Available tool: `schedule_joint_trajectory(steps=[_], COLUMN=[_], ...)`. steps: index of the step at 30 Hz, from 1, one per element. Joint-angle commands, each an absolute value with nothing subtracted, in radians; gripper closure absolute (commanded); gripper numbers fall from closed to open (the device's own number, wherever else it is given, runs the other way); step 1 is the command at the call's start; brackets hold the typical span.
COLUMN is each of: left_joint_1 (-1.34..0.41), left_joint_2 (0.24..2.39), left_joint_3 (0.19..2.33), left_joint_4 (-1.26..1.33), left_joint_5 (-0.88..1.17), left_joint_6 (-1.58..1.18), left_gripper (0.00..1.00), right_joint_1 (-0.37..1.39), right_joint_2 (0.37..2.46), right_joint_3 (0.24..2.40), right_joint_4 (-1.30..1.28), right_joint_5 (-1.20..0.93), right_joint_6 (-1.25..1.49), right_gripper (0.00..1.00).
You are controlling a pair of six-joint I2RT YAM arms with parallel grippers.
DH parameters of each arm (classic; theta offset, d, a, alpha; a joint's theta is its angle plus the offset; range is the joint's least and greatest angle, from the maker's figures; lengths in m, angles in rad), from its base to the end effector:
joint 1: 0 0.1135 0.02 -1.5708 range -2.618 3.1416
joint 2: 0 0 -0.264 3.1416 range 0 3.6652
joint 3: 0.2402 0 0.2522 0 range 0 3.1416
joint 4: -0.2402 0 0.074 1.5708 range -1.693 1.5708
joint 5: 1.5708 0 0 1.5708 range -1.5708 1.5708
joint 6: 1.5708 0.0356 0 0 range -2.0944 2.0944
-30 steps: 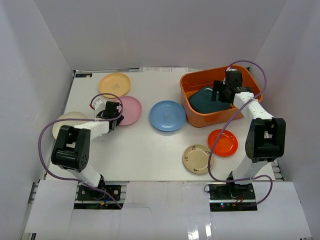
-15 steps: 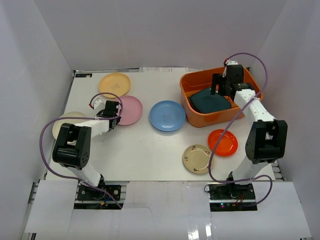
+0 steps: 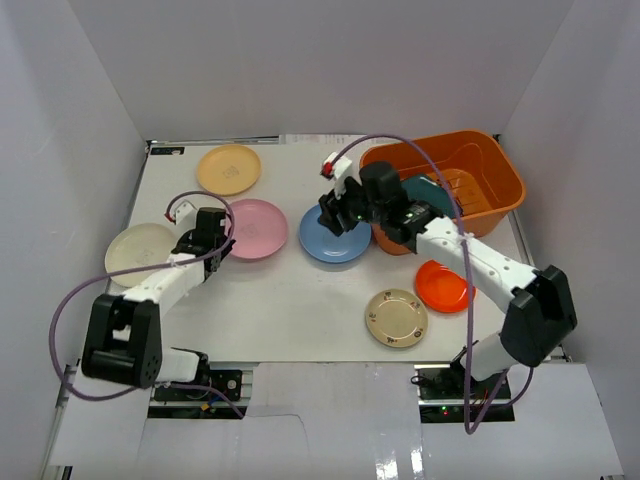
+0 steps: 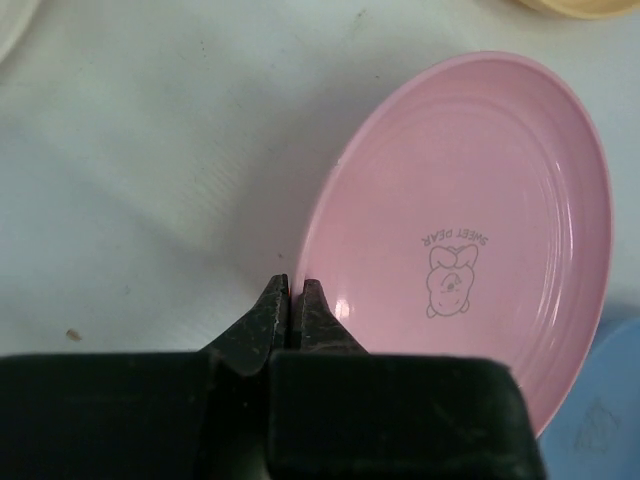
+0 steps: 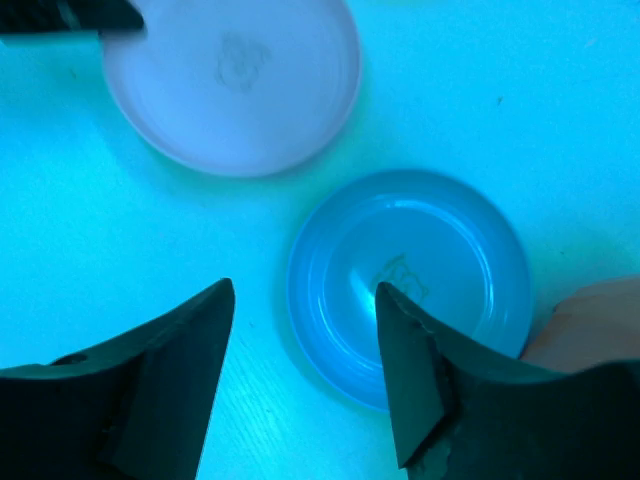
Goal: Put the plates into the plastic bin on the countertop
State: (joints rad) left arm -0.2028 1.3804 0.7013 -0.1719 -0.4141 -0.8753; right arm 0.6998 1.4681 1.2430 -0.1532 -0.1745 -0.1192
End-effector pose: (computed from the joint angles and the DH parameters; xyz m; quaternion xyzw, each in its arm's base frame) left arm 0.2660 -0.0401 0.1854 -0.3706 0.8408 -0.0118 0.3945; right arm 0.2610 0.2279 0.3396 -0.3731 0.7367 0.2292 0.5154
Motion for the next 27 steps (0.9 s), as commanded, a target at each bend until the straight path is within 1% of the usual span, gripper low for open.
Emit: schedule_joint_trajectory(steps=[1,2,3,4,6,7,8,10,11,13,15,17,18,19,20,21,22,24,27], left_joint_1=[-0.204,-0.204,-0.204,-0.204,-0.204,-0.204,-0.204,-0.204,-0.204,-0.204,-0.204,-0.204,-0.204,-0.204,-0.204,-0.204,-0.204,-0.204,-0.204], left_joint_2=[1.157,1.116,1.077,0.996,0.919,0.884,0.826,0.786,0.758,0.730,0.697,0.675,0.655,0.644,0.635,0.627,0.615,0.609,0.589], left_joint_3=[0.693,0.692,0.690,0.687,0.672,0.660,0.658,0.666,0.673,0.695,0.706,0.724,0.729,0.735,0.747,0.753,0.759,0.779,0.801], left_joint_4=[-0.238,-0.251,-0.265,-0.288,-0.301,-0.305,-0.308,-0.333,-0.342,-0.360,-0.362,-0.365,-0.364,-0.364,-0.364,-0.364,-0.364,-0.364,-0.362], left_joint_5=[-0.391,-0.396,-0.402,-0.417,-0.423,-0.419,-0.417,-0.420,-0.423,-0.423,-0.417,-0.407,-0.403,-0.399,-0.396,-0.387,-0.380,-0.365,-0.350], left_joint_6=[-0.838,-0.835,-0.830,-0.827,-0.824,-0.819,-0.815,-0.804,-0.799,-0.781,-0.769,-0.753,-0.750,-0.746,-0.738,-0.735,-0.733,-0.726,-0.721], left_gripper=[1.00,1.00,1.00,1.00,1.00,1.00,1.00,1.00,1.00,1.00,1.00,1.00,1.00,1.00,1.00,1.00,1.00,1.00,1.00], right_joint_1=[0.719,0.719,0.721,0.719,0.719,0.722,0.723,0.736,0.742,0.761,0.785,0.816,0.825,0.836,0.847,0.865,0.871,0.881,0.877], right_joint_2=[1.575,1.591,1.604,1.635,1.675,1.727,1.755,1.830,1.848,1.893,1.914,1.950,1.965,1.970,1.965,1.942,1.921,1.837,1.720], right_joint_3=[1.216,1.207,1.197,1.178,1.170,1.187,1.199,1.219,1.233,1.252,1.272,1.302,1.313,1.325,1.336,1.351,1.356,1.370,1.414], right_joint_4=[-0.176,-0.169,-0.158,-0.138,-0.126,-0.139,-0.149,-0.160,-0.160,-0.164,-0.153,-0.167,-0.172,-0.176,-0.181,-0.170,-0.157,-0.097,-0.054], right_joint_5=[-0.176,-0.172,-0.169,-0.172,-0.190,-0.196,-0.201,-0.193,-0.178,-0.172,-0.184,-0.146,-0.132,-0.114,-0.091,-0.086,-0.087,-0.104,-0.068], right_joint_6=[-0.222,-0.224,-0.227,-0.226,-0.225,-0.225,-0.225,-0.229,-0.227,-0.224,-0.222,-0.225,-0.227,-0.227,-0.222,-0.216,-0.207,-0.178,-0.172], right_gripper=[0.33,0.26,0.22,0.20,0.19,0.19,0.23,0.27,0.30,0.31,0.35,0.45,0.53,0.74,0.83,0.89,0.92,0.92,0.92])
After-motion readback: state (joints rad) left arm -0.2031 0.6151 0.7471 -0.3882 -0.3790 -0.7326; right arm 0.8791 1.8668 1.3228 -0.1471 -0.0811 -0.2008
